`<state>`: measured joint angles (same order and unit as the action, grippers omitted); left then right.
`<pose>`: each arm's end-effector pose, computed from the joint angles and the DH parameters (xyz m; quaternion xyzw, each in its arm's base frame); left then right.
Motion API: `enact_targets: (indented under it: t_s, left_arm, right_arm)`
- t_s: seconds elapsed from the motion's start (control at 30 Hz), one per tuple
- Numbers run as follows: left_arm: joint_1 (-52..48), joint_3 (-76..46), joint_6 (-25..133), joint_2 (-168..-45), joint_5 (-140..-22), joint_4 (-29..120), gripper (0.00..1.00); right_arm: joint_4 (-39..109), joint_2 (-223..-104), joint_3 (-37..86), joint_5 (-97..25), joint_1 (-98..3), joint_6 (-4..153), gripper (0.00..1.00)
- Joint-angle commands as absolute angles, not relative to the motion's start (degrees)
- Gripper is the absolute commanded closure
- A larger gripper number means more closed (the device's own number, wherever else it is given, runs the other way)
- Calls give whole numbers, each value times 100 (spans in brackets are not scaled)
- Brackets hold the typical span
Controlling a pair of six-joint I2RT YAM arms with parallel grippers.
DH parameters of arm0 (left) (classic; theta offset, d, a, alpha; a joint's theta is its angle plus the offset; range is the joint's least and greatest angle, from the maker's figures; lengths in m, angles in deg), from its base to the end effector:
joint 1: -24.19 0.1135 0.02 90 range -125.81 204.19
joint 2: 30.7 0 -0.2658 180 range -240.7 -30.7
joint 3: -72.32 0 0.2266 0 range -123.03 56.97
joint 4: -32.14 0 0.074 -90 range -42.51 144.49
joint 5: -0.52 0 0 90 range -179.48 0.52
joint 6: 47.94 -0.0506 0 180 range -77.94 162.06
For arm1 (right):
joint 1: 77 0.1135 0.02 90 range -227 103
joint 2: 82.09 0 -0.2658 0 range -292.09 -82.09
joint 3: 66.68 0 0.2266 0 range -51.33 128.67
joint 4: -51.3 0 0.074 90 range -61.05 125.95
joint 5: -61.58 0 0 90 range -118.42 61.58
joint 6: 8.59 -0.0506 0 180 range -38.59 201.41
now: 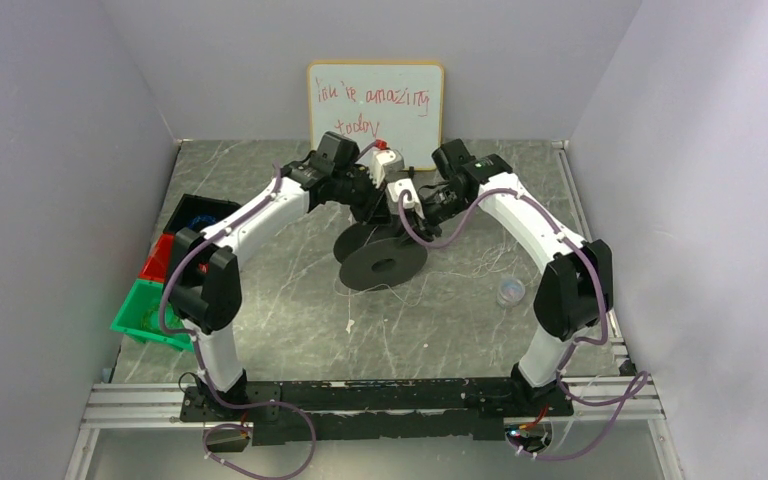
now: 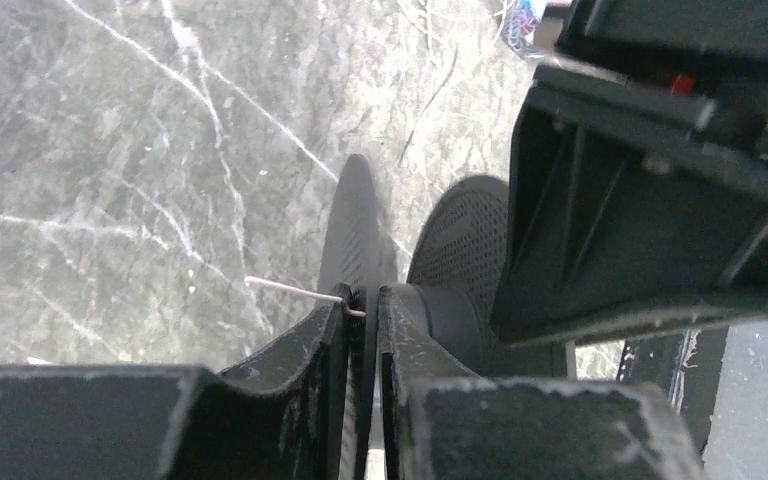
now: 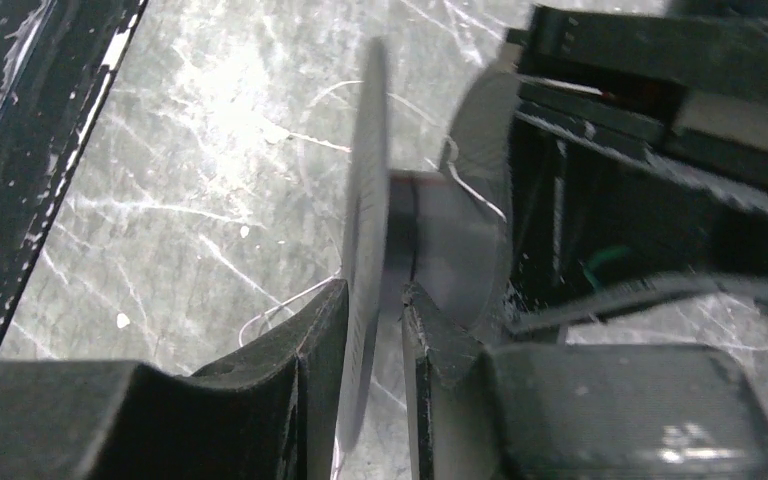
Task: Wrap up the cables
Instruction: Wrap the cable around the cable reel.
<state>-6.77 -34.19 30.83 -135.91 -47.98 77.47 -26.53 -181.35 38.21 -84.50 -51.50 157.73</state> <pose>0.3230 -0.2328 0.2974 0.4389 0.7534 -0.3839 0.3039 0.2703 0.1755 0.3007 -0.7227 0.4934 0.3609 0.3226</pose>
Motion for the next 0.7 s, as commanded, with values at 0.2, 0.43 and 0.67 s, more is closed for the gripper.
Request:
enact_targets:
  t_s: [0.2,0.43,0.67]
  left_arm:
    - [-707,-3142,3336,-13044,-5150,7677,97]
    - [-729,-3166,3394,-12933,-5102,7739,98]
    - [-733,-3091,3348,-12588,-5229,7816,51]
  right_arm:
    - [-2351,-17851,3713,-8871,-5311,15688,72]
    - [-3414,-18098,3832,-8922,-5299,16976,89]
    - [-3528,-18187,3774,-8852,-5292,17115,100]
